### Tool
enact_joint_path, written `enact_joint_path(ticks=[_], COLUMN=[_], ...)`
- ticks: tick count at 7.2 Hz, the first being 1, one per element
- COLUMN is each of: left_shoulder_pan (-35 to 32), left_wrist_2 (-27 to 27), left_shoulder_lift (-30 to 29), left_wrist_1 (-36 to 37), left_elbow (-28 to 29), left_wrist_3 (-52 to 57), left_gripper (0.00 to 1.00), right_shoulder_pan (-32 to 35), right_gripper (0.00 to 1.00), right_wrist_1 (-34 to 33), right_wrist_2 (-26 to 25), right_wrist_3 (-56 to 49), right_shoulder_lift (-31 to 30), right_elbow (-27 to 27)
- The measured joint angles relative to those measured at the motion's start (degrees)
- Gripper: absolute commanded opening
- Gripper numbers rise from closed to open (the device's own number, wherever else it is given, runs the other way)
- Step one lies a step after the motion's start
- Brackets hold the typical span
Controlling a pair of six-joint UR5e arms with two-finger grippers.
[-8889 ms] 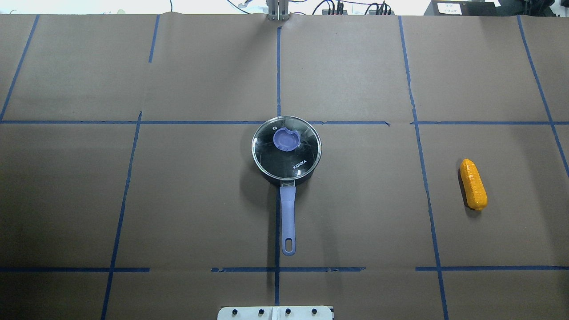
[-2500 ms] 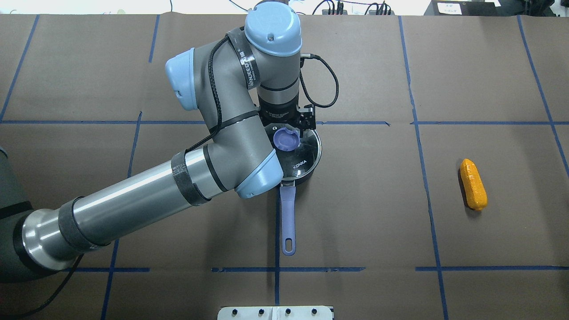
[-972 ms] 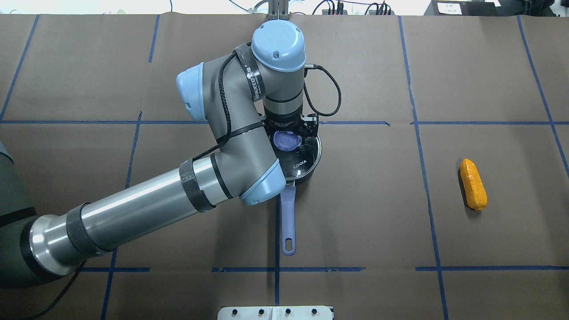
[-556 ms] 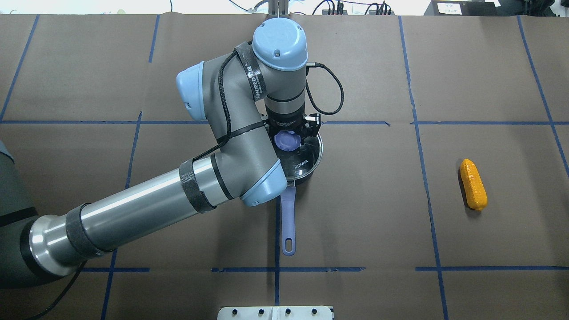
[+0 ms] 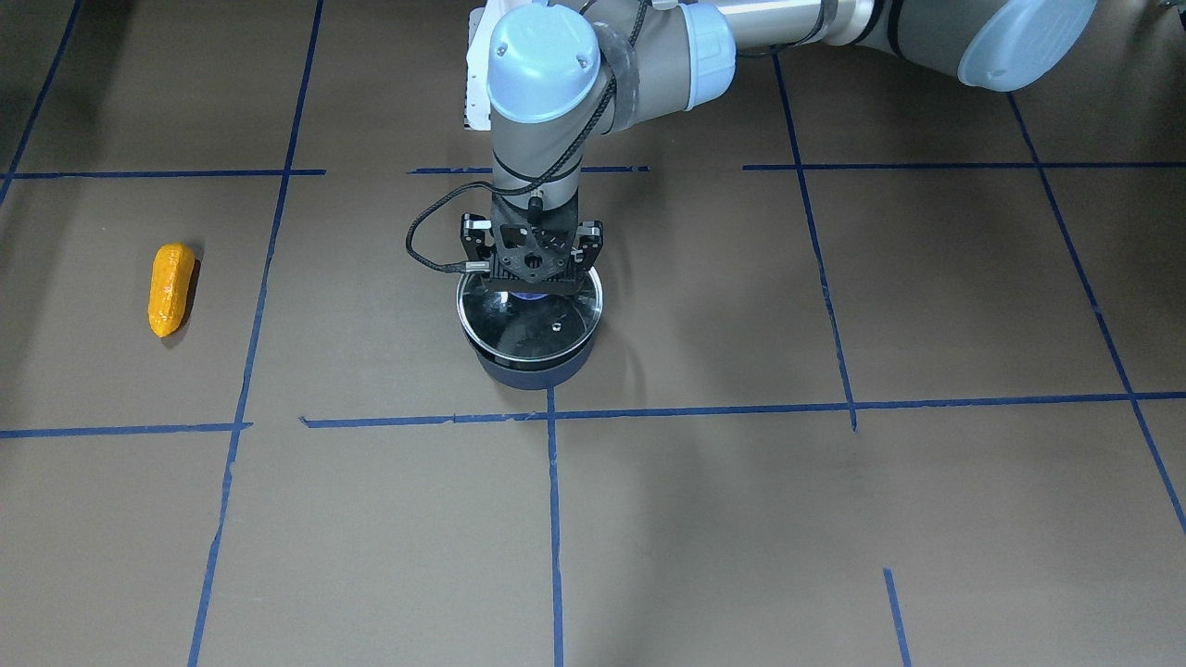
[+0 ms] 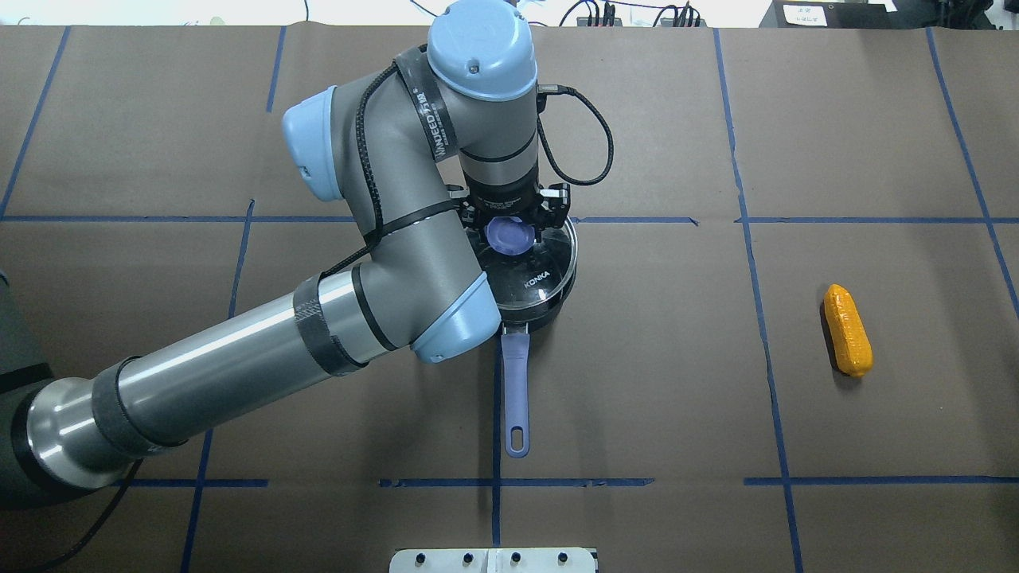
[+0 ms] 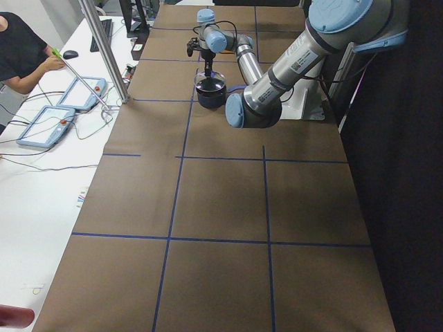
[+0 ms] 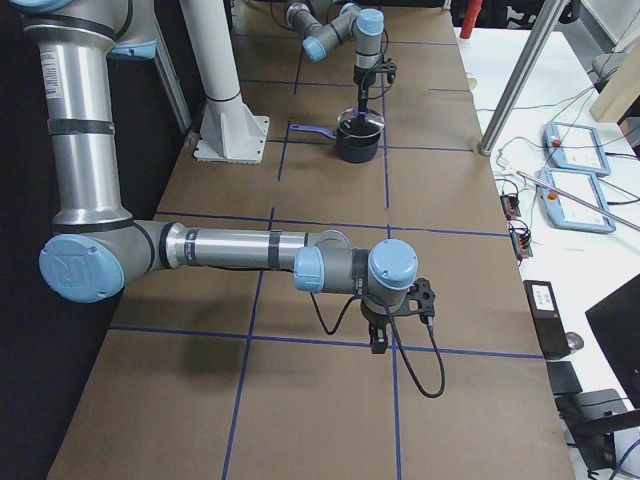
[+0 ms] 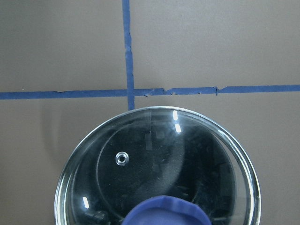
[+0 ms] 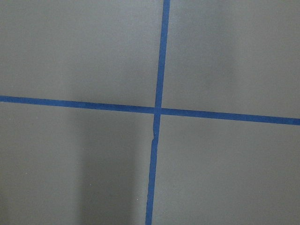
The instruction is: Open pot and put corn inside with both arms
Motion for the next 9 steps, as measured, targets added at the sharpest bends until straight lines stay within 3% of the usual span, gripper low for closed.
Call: enact_joint_path(ticks=[3, 6, 7, 9], left_shoulder_pan=[-2.3, -5.0, -4.9, -3.5], left_wrist_2=[-0.3, -0.4, -0.4, -0.4], left_shoulder_lift=[11.9, 21.9, 23.2, 24.3], left_wrist_1=[2.3, 11.7, 12.0, 6.1], left_elbow=[-13.3, -27.4, -28.1, -23.1], left_wrist_3=[3.1, 11.0, 11.6, 11.6], left_gripper=[0.14, 0.15, 0.15, 0.16], right_shoulder_pan=[-0.1, 0.0, 0.0, 0.0], right_gripper=[1.00, 1.00, 1.00, 1.00], right_wrist_1=[0.1, 3.1, 4.2, 4.9], right_wrist_2=[0.1, 0.4, 0.5, 0.5], right_wrist_3=[4.3, 6.3, 6.5, 6.6], right_shoulder_lift=[0.9, 0.0, -0.3, -0.5], right_elbow=[0.2, -0.1, -0.4, -0.6])
